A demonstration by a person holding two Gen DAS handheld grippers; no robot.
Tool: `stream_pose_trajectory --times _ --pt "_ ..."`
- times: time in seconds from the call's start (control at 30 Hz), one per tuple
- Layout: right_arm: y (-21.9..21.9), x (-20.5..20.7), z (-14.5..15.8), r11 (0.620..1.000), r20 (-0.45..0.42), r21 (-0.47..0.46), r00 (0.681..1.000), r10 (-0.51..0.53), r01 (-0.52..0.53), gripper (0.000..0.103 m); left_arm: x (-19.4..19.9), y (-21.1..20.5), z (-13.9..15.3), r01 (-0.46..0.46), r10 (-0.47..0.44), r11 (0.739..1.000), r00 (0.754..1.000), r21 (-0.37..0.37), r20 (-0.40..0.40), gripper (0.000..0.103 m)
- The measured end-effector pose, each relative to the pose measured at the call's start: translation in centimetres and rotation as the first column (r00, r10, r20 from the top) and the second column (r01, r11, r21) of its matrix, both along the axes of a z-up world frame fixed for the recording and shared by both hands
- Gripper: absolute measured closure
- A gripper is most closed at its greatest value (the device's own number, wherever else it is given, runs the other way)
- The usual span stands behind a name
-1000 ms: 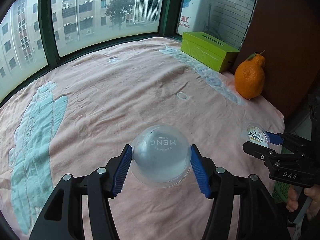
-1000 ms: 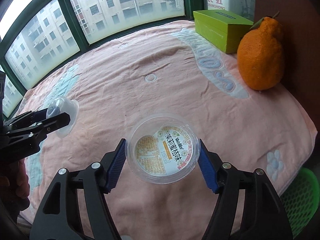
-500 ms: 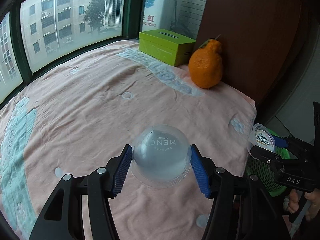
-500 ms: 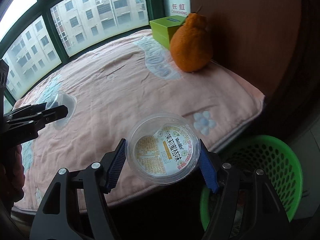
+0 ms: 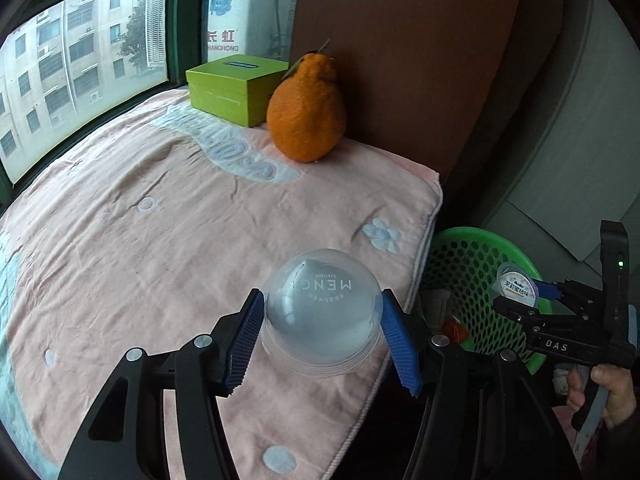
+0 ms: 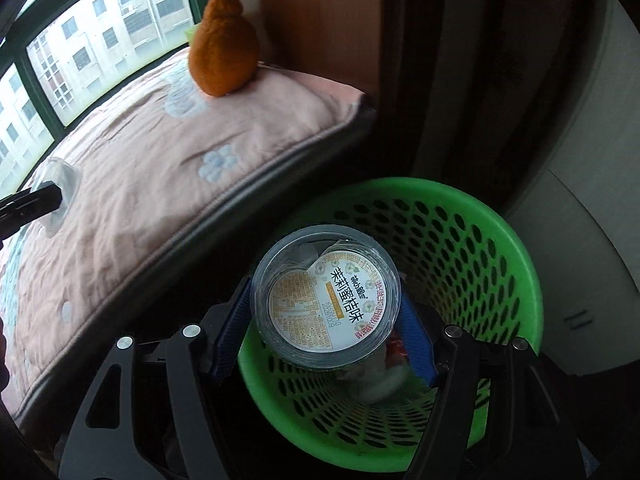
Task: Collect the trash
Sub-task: 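Carry the yogurt tub to the basket with the right tool while the left carries the lid, then drop the yogurt tub with the right tool while the left drops the dome lid into the basket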
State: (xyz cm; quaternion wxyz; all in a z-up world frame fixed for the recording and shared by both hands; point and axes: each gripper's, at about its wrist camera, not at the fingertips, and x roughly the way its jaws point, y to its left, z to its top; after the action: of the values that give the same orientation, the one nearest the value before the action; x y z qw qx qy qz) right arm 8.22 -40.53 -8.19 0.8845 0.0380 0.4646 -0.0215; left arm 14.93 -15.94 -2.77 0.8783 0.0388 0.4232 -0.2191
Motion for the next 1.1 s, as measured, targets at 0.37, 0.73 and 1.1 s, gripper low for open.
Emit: stream_pose_trajectory --times 0.37,0.73,1.1 --pt "-6.1 -2.1 -1.8 0.992 -0.039 -0.015 0.991 -0.124 0.124 0.034 -1.2 -5.4 -0.8 0.1 -0.099 0.995 0.995 0.025 -0.014 0.046" --pt "-8.0 -3.9 -0.1 0.988 0.014 -0.001 0.988 -0.154 0.154 0.028 -2.4 -9.7 -2.1 0.184 -0.183 0.982 0.982 0.04 -0.038 0.046" --pt "-9.4 -6.6 3.8 0.982 0.123 0.028 0.975 -0.187 0.185 0.025 -3.8 -14.3 -3.7 0.258 -0.255 0.966 0.963 0.031 -0.081 0.046"
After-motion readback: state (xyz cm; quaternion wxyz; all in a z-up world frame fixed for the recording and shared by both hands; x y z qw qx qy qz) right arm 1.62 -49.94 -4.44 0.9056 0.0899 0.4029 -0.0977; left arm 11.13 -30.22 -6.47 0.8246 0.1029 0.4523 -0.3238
